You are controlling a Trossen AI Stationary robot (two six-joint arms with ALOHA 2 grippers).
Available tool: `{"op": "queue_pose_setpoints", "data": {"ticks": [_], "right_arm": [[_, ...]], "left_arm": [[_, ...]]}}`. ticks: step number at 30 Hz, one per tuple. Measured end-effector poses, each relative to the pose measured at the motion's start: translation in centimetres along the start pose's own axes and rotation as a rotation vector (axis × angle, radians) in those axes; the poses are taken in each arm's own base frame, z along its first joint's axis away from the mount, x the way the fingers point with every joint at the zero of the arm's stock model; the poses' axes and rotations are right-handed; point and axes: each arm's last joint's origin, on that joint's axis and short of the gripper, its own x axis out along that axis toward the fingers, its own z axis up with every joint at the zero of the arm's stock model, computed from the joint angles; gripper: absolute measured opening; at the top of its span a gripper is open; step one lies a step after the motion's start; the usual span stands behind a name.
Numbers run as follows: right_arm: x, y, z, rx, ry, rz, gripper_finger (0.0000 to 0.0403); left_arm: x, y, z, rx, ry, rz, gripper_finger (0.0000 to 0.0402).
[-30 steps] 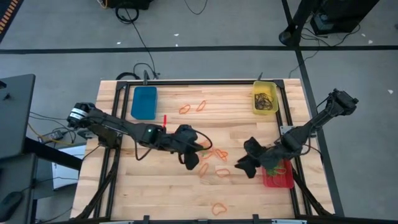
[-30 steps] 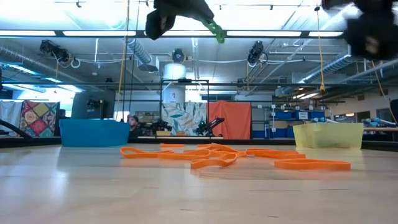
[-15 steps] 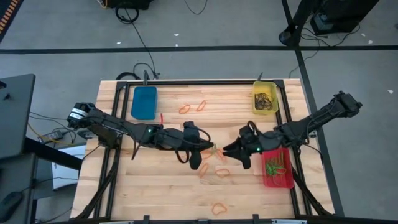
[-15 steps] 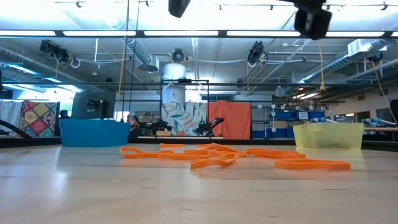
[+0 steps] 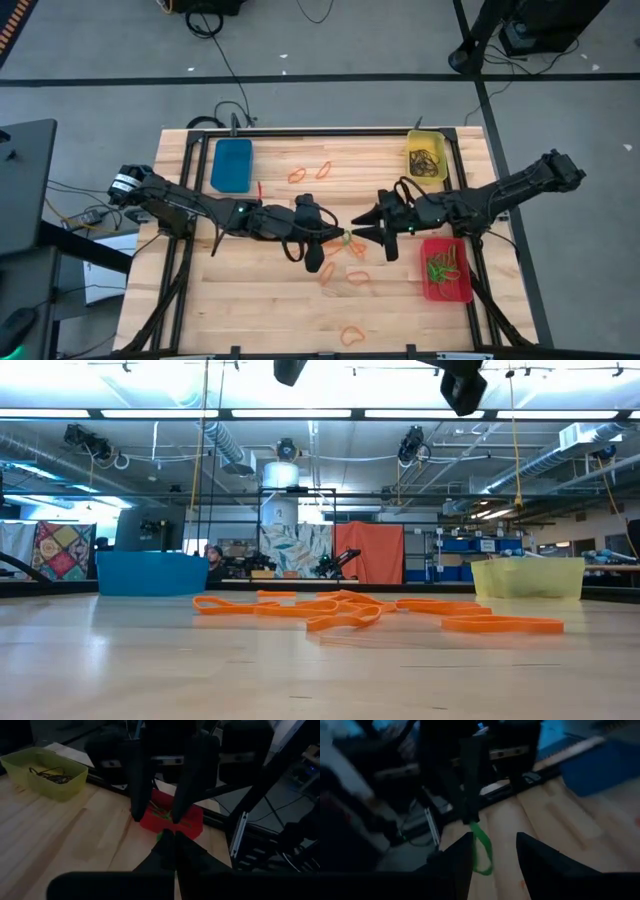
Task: Sort rubber bands into baskets
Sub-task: Put the green rubber band into the red bin
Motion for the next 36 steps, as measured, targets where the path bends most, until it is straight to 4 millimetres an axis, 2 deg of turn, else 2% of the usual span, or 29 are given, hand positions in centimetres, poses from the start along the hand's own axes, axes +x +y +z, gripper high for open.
{"op": "queue_pose_setpoints", "data": {"ticks": [7,16,18,22,24,31,36], "right_arm": [[0.1,-0.5,0.3,-0.167,0.032,0.066,0.0157],[1.6,-2.2,0.0,-0.153,0.062,0.013,0.0142],[2.1,-2.2,-0.2,-0.143,0.066,0.023,0.0118],[2.4,-2.2,-0.5,-0.111,0.081,0.024,0.0023],[2.2,-2.2,-0.6,-0.089,0.094,0.009,0.0012],[-0.4,-2.7,-1.6,-0.012,0.256,-0.154,0.0005],[-3.4,-3.1,-2.3,0.052,0.421,-0.214,0.0003]], "left_arm": [[0.1,0.2,0.5,-0.015,-0.038,-0.005,0.0002],[0.4,1.3,1.0,-0.024,-0.050,0.024,0.0002],[0.5,1.5,1.1,-0.025,-0.050,0.030,0.0002],[0.6,1.9,1.1,-0.028,-0.043,0.045,0.0003],[0.6,2.1,1.1,-0.033,-0.034,0.056,0.0011],[0.8,3.7,0.7,-0.194,0.033,0.139,0.0090],[0.7,4.7,-0.2,-0.196,0.150,0.193,0.0127]]}}
